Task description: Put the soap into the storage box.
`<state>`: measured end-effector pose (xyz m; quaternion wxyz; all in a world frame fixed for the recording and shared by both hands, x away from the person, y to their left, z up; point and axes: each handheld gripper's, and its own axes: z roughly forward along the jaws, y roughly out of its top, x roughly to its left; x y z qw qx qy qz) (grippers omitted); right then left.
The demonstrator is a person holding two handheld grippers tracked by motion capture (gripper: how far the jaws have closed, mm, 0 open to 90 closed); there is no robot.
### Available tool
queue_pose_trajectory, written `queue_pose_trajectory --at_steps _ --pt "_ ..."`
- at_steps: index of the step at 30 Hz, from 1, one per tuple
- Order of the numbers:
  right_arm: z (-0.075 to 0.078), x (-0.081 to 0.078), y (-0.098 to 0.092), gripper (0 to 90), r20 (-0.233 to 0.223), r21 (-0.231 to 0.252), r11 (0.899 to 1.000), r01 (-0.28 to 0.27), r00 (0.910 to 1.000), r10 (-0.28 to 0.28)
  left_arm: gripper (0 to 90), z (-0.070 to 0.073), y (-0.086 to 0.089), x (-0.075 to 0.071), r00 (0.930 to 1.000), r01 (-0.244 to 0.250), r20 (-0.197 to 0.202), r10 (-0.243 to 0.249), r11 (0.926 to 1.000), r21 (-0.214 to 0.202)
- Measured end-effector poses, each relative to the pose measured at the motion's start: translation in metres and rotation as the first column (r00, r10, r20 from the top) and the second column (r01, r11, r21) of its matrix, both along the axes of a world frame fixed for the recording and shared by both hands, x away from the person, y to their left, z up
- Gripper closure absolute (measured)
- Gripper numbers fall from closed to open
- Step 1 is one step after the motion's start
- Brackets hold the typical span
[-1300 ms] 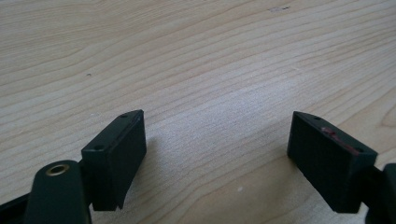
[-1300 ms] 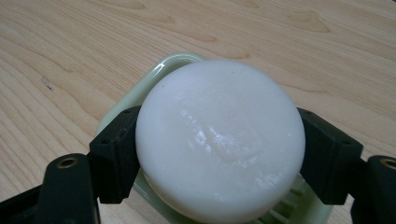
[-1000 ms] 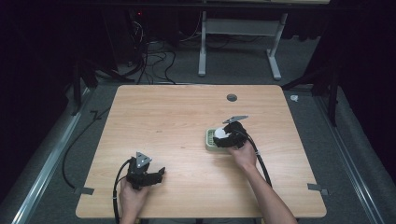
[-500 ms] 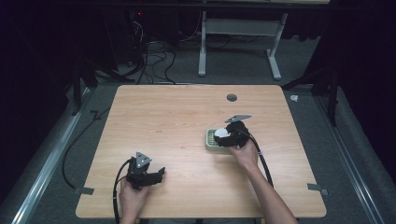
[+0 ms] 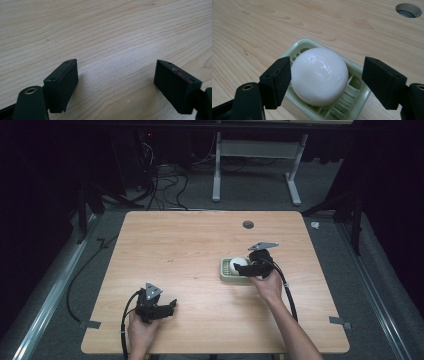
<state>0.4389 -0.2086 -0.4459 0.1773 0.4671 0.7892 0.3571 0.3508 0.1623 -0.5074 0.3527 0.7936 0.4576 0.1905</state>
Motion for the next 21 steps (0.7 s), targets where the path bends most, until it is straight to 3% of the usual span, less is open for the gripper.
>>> queue_pose_trajectory --at_steps 12,21 --pt "0.011 -0.008 -0.011 25.8 0.020 0.038 0.999 0.017 0.9996 -0.017 20.0 0.000 0.000 0.000 1.0000 0.000 0.000 0.000 1.0000 0.000" --pt "0.010 -0.013 -0.022 27.0 0.024 0.051 0.998 0.039 0.9989 -0.040 20.0 0.000 0.000 0.000 1.0000 0.000 0.000 0.000 1.0000 0.000"
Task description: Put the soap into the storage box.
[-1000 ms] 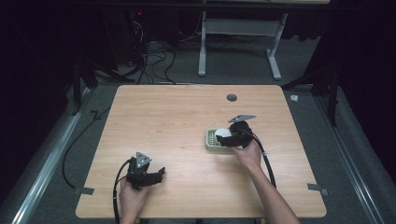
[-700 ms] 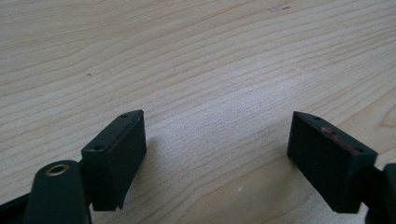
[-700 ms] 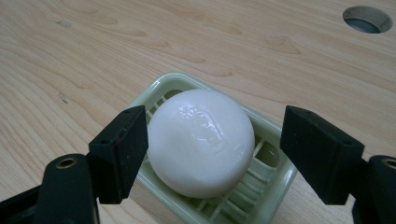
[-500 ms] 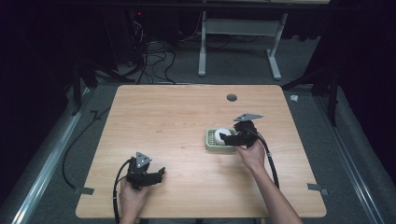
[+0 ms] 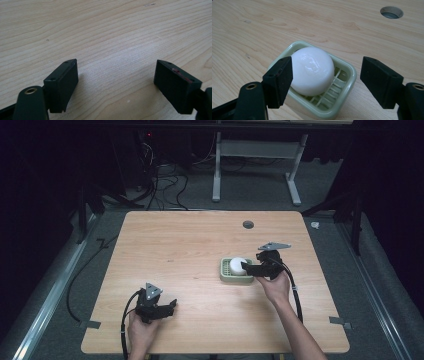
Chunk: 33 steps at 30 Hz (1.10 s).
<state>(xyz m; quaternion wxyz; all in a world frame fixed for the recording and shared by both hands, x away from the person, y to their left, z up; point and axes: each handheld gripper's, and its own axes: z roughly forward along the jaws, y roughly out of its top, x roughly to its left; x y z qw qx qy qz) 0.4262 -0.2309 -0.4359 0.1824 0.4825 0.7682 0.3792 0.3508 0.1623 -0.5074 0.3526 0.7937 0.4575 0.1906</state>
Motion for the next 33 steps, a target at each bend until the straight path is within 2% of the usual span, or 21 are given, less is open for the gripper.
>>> queue_pose_trajectory --at_steps 13,33 --pt "0.003 -0.007 -0.015 27.5 0.014 0.015 1.000 0.026 0.9995 -0.027 20.0 0.000 0.000 0.000 1.0000 0.000 0.000 0.000 1.0000 0.000" --pt "0.016 -0.023 -0.027 27.8 0.041 0.021 0.999 0.040 0.9983 -0.041 20.0 0.000 0.000 0.000 1.0000 0.000 0.000 0.000 1.0000 0.000"
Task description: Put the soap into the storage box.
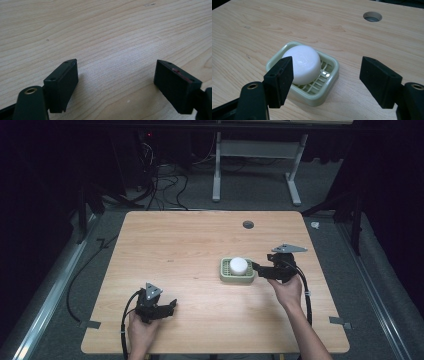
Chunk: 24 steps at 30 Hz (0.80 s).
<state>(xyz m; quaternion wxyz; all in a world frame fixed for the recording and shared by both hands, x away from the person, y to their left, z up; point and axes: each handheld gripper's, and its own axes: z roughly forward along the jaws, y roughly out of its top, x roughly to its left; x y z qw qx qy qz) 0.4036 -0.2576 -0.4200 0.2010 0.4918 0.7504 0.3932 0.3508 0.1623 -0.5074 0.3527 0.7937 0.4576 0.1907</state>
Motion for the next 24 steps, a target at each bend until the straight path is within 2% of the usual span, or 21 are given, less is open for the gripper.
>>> queue_pose_trajectory --at_steps 11,24 --pt "0.002 -0.008 -0.005 28.1 0.008 -0.016 1.000 0.010 0.9999 -0.010 20.0 0.000 0.000 0.000 1.0000 0.000 0.000 0.000 1.0000 0.000" --pt "0.004 -0.017 -0.012 28.2 0.010 -0.005 1.000 0.024 0.9997 -0.023 20.0 0.000 0.000 0.000 1.0000 0.000 0.000 0.000 1.0000 0.000"
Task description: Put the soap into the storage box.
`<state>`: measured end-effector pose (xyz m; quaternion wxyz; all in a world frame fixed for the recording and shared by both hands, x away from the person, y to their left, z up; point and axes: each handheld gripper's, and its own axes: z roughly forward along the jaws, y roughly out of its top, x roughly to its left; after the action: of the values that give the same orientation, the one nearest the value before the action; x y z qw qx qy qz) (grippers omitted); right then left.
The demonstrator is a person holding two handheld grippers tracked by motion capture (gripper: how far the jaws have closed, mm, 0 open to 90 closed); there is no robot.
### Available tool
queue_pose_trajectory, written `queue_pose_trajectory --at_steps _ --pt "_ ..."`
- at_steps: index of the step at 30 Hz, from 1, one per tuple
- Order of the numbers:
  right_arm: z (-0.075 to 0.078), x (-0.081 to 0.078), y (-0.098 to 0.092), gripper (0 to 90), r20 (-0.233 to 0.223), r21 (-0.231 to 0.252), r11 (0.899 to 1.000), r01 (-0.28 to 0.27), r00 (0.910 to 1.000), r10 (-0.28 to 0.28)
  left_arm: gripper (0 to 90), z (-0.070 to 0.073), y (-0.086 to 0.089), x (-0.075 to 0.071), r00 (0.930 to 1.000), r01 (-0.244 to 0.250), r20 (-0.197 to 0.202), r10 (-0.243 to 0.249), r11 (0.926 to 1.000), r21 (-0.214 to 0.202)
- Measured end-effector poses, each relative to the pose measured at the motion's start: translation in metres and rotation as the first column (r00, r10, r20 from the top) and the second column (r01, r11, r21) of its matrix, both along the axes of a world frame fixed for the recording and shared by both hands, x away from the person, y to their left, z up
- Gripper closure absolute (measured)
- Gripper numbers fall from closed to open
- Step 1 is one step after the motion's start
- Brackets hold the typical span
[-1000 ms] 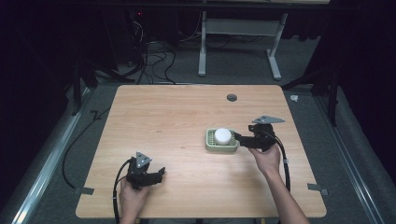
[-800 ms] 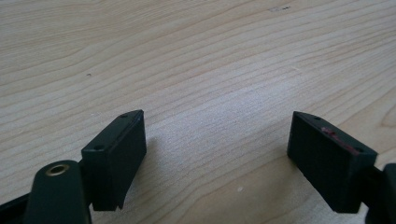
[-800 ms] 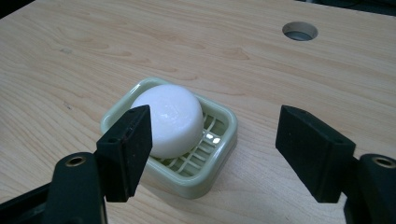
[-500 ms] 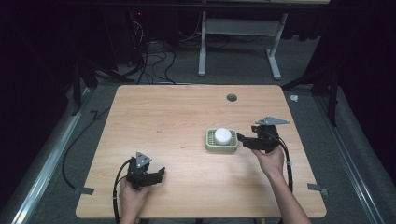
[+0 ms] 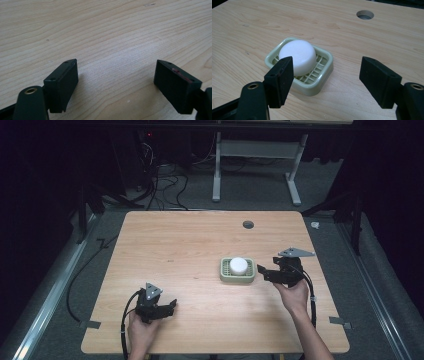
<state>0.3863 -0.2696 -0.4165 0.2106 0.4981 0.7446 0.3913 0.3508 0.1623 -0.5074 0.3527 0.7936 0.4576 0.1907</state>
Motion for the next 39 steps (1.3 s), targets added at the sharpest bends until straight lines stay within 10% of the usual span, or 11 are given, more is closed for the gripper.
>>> queue_pose_trajectory --at_steps 39 --pt "-0.003 -0.036 -0.028 28.6 -0.003 0.025 0.999 0.037 0.9993 -0.037 20.0 0.000 0.000 0.000 1.0000 0.000 0.000 0.000 1.0000 0.001"
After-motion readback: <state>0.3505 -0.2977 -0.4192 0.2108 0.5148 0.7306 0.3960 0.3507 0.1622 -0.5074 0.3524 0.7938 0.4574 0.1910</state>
